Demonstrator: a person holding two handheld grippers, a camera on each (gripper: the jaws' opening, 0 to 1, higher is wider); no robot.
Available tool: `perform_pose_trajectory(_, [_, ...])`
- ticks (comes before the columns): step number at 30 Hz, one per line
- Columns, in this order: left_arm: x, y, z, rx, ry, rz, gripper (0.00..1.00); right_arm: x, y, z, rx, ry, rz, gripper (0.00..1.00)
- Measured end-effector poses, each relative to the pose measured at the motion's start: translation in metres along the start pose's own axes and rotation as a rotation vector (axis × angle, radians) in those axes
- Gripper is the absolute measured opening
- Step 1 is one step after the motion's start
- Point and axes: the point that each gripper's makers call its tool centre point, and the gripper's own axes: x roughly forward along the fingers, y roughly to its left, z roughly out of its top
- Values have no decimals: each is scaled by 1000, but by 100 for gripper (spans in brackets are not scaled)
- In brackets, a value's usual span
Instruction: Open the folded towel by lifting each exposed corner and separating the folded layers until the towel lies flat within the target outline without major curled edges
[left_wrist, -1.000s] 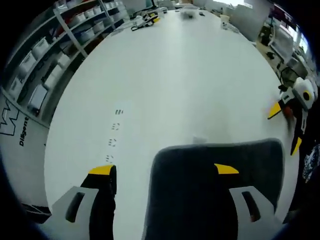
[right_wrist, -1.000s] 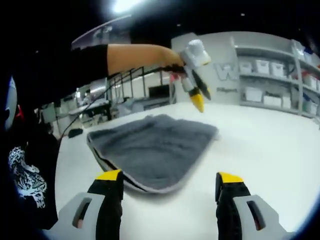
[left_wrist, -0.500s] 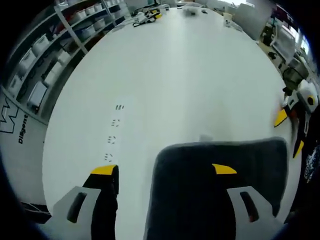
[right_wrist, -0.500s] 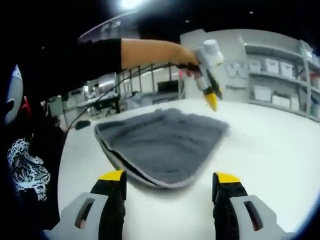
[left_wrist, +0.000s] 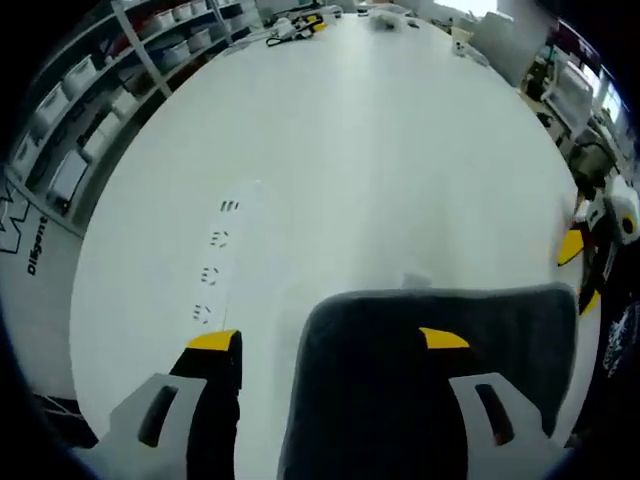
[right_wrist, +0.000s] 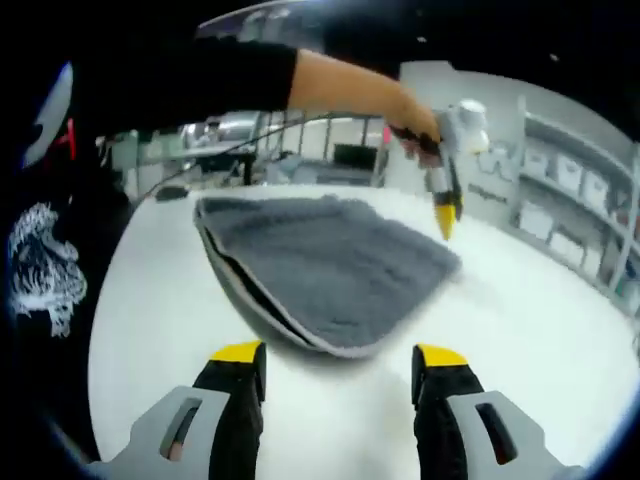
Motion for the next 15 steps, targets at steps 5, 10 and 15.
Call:
perform_pose_trajectory(5, [5, 6, -6, -13, 23, 8, 63, 0, -2, 15, -297, -7, -100, 49])
perform_pose_trajectory(10, [10, 5, -10, -10, 49, -7, 63, 3, 16, 22, -596, -2, -118, 39])
perform_pose_trajectory(15, [13, -1, -6, 25, 23, -54, 65, 7, 24, 14, -702, 29, -83, 20])
